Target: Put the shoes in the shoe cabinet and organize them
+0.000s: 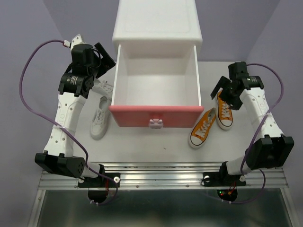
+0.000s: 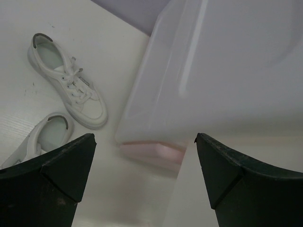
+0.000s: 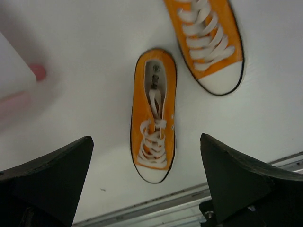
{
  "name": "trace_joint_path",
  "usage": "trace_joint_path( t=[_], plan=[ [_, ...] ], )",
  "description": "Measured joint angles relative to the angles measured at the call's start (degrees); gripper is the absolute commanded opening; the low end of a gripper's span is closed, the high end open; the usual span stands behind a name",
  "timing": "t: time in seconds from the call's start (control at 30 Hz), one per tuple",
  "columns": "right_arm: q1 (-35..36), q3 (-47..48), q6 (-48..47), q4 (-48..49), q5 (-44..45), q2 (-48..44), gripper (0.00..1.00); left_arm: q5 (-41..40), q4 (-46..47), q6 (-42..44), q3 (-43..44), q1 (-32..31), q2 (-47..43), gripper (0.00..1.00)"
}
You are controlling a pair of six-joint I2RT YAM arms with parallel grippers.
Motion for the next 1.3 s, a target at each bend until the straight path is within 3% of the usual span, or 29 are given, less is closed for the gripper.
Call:
trace_joint_path(
  t=[0.23, 0.4, 0.93, 1.1, 1.3],
  plan=[
    [10.75, -10.23, 3.04, -0.09, -2.36, -0.87, 1.00, 0.57, -0.22, 0.00, -3.67, 0.02, -0.85, 0.99],
    [10.75, -15.30, 5.55, 0.72, -2.71, -1.01, 1.00, 0.68, -0.50, -0.11, -5.86, 0.02, -2.69, 0.99],
    [10.78, -19.04, 5.25, 9.31, -2.73, 7.50, 0.98, 1.11, -1.44, -1.07, -7.19, 0.02, -4.17, 0.99],
    [10.78, -19.06, 5.33, 10.67, -2.67, 8.50, 0.62, 1.11, -1.66, -1.33, -7.23, 0.02, -4.15, 0.99],
    [10.75, -19.47, 5.97, 10.91, -1.16, 9.11, 0.52, 1.11, -1.84, -1.38, -7.23, 0.02, -4.04, 0.99]
  ],
)
